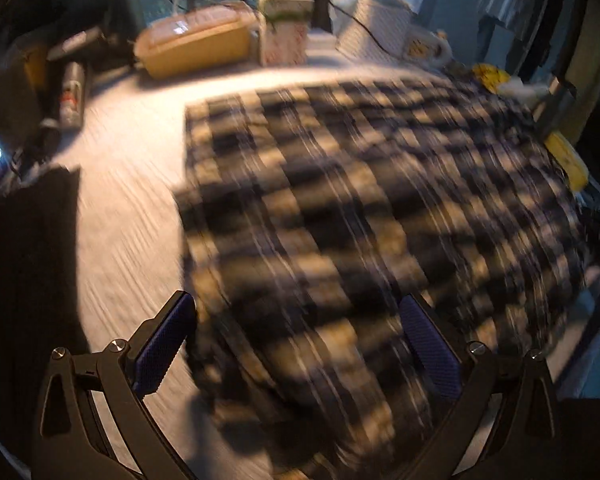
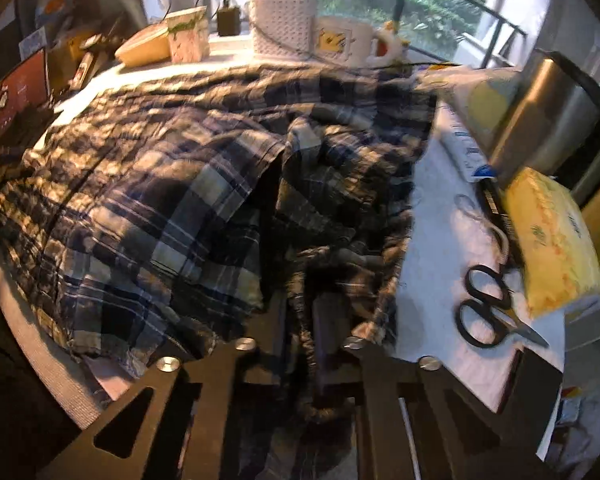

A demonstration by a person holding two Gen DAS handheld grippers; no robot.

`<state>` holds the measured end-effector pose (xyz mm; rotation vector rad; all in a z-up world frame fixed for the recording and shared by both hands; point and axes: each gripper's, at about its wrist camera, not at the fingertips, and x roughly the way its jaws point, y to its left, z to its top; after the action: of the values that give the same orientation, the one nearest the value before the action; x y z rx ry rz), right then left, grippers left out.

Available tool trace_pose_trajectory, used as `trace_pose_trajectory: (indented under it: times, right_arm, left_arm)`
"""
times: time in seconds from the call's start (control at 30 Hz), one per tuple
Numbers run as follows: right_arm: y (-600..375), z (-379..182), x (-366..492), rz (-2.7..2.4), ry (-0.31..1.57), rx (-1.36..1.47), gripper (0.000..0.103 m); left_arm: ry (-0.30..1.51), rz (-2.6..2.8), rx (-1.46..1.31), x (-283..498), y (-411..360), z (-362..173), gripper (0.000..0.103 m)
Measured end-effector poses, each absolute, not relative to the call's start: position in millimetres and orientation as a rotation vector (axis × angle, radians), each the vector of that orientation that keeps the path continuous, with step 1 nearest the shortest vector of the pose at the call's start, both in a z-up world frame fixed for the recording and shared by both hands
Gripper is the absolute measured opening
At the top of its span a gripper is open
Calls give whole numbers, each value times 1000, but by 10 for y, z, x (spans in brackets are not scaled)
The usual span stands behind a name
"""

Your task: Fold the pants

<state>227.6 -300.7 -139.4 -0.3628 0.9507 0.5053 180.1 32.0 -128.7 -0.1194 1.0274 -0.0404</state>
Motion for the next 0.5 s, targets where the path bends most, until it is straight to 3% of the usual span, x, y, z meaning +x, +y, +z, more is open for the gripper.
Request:
trace_pose_trajectory:
  times: [0.1,0.17,0.23,0.33,0.5]
  right_arm:
    - [-3192,-1265,2205,439,912,-320,6]
    - [-3355,-1197,2139,388,893,-290,5]
    - [-3482,-1160,2088,361,891,-263,5]
    - [-3613,-1128,1991,330,886,-228,5]
    - [-3627,-991,1744,310,852,-198,5]
  left_arm:
    - [1027,-23,-57,1710,203,-1307,72]
    - [1010,-25,-62,1643,226,-1270,38]
    - [1015,-40,-85,1587,277,-1247,20]
    - [1014,-82,-93,1433,270,-1160,11]
    - [1028,-139,-106,1159,224,-1085,8]
